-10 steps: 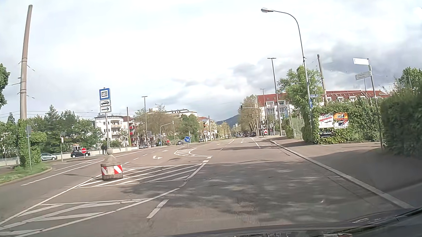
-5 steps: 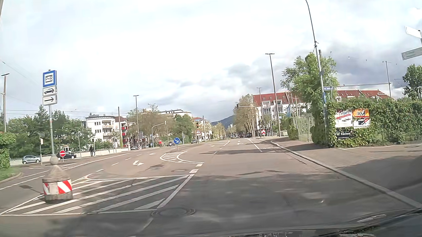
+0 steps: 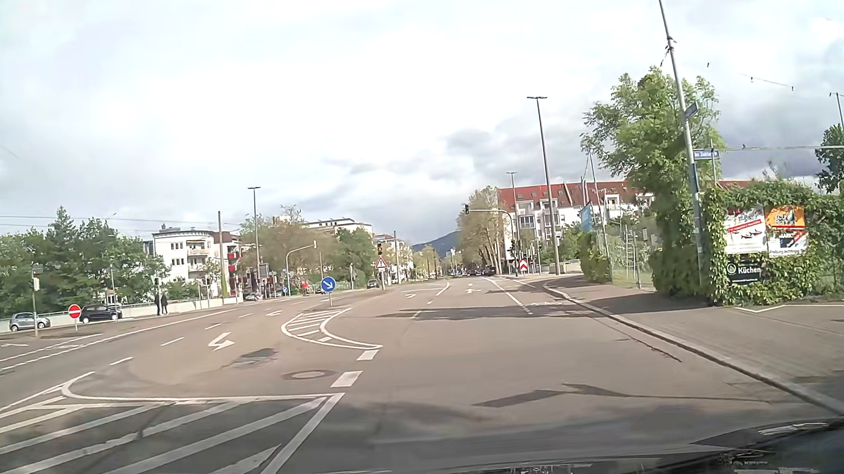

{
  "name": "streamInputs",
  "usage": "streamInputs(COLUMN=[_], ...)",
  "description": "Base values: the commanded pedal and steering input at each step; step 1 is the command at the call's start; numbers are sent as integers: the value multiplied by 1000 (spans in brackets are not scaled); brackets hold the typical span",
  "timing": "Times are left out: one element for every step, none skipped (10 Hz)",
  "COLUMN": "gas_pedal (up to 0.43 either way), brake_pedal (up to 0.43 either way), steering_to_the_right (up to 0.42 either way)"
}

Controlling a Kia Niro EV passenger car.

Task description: Follow the waypoints while adhering to traffic rules and regulations

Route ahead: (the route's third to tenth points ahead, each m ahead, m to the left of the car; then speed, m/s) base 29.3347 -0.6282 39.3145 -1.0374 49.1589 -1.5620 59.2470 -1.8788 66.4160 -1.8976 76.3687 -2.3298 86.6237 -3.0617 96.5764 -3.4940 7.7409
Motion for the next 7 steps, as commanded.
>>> streamInputs(gas_pedal=[87,87,87,87,87,87,87], brake_pedal=[0,0,0,0,0,0,0], steering_to_the_right=[20,18,18,18,18,16,15])
